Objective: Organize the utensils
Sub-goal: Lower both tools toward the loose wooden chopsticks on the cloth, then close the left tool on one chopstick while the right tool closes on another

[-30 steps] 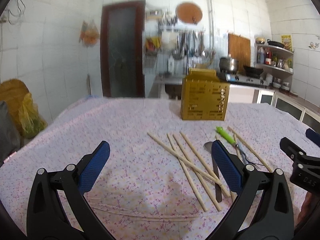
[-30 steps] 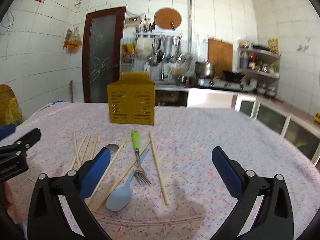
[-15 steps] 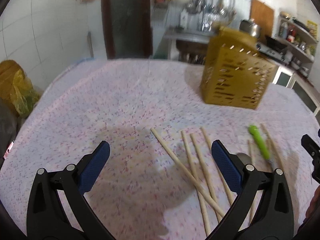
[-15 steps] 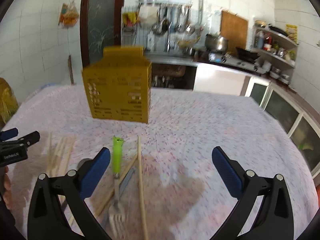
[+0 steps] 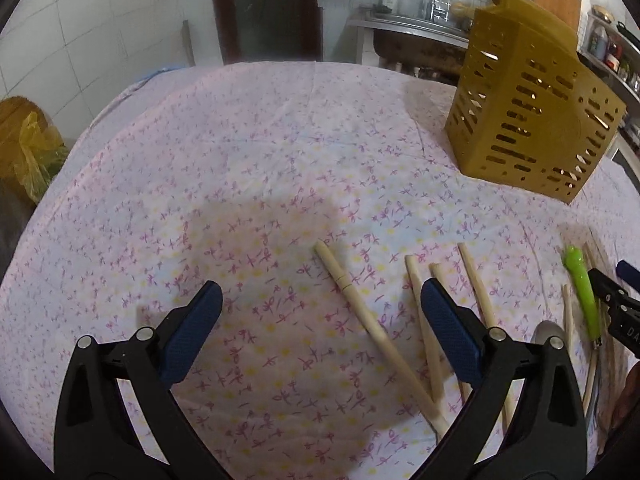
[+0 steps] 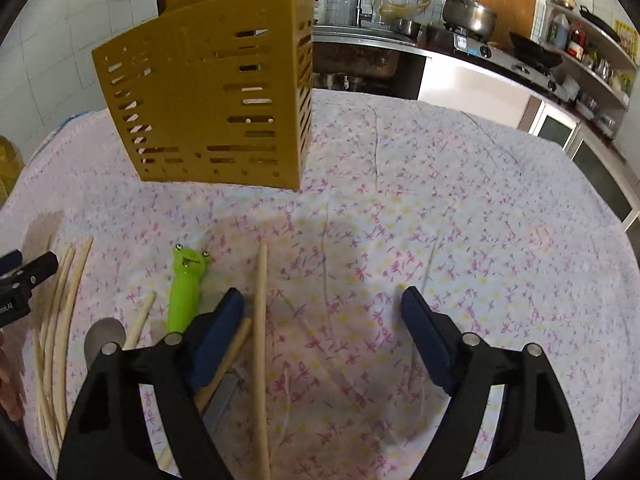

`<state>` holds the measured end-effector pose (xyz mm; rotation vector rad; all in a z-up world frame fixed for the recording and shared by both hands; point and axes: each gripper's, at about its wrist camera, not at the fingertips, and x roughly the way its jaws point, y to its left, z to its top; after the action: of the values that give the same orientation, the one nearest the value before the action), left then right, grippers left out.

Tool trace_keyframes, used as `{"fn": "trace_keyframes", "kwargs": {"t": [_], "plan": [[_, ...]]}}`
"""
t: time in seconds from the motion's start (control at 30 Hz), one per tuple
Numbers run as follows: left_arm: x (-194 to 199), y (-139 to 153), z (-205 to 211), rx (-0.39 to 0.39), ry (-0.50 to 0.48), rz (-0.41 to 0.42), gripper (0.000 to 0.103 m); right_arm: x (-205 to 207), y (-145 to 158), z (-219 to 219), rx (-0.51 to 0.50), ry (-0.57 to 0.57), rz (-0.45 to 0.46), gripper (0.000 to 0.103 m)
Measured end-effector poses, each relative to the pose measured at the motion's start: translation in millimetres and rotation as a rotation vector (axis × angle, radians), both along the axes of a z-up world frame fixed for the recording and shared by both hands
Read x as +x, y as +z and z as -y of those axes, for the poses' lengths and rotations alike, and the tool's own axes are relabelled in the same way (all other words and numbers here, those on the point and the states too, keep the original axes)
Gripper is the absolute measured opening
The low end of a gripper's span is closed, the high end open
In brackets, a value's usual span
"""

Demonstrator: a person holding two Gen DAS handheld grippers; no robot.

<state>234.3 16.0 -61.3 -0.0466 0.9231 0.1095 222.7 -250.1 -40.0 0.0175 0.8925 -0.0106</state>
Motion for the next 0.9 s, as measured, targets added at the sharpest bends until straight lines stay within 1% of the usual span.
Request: {"fn": "trace_keyframes", "kwargs": {"t": [0.2,0.27,0.3,0.37,0.4,0.5,0.57,0.63,0.67,0.7,0.73,0.77,0.8,0.83,0.87,0.9], "plan": [[2.8,-3.7,-5.4,-0.043,0.003,-0.006,0.099,-3.6,1.8,-3.0,0.000,-0.001,0.006,0.077],[3.2,-4.0,-5.4,-0.041,0.004,-0.006,0.099,-5.1,0.7,-3.2,0.003,-0.003,0.008,0.077],[3.7,-3.8,-6.3,-0.037,0.010,-0.007,0.099,3.0,-1.3,1.4,0.003,-0.003,0.008,0.077],[3.6,-3.1,-8.1,-0.042,0.015,-0.015,0.099,3.7,-1.3,2.3,0.007,-0.005,0.006,0.077],[4.3,-3.1,-9.9,-0.042,0.019,-0.019,0.098,4.4,-1.3,2.4,0.006,-0.006,0.004,0.077],[2.5,-0.3,-14.5,-0.038,0.039,-0.017,0.093,7.6,-0.5,4.1,0.001,-0.006,0.001,0.077],[-0.6,2.5,-16.2,-0.050,0.050,-0.005,0.093,8.1,0.1,4.7,0.000,-0.008,0.001,0.077],[-0.6,2.3,-14.8,-0.041,0.049,-0.011,0.092,8.6,0.4,3.9,-0.002,-0.011,0.000,0.075],[0.4,0.2,-12.8,-0.026,0.043,-0.024,0.089,8.1,0.4,3.9,-0.003,-0.010,0.000,0.074],[0.8,-1.5,-11.6,-0.019,0.037,-0.034,0.081,8.3,1.0,3.1,-0.004,-0.007,0.000,0.071],[0.5,-2.6,-9.8,-0.003,0.032,-0.035,0.080,10.5,1.9,2.7,-0.007,-0.004,0.000,0.069],[-0.2,-2.7,-10.0,0.002,0.030,-0.030,0.079,11.7,2.8,1.9,-0.009,0.000,0.001,0.065],[-1.7,-2.2,-8.7,0.001,0.022,-0.028,0.075,11.4,3.1,1.1,-0.010,0.004,0.003,0.061],[-2.2,-2.1,-8.7,0.001,0.019,-0.029,0.072,11.3,3.6,-0.6,-0.012,0.009,0.005,0.059],[-2.6,-1.6,-8.2,-0.001,0.014,-0.032,0.070,10.9,3.7,-0.9,-0.013,0.014,0.006,0.055],[-2.6,-0.8,-7.6,-0.006,0.006,-0.037,0.065,10.6,3.9,-2.7,-0.013,0.020,0.007,0.050]]}}
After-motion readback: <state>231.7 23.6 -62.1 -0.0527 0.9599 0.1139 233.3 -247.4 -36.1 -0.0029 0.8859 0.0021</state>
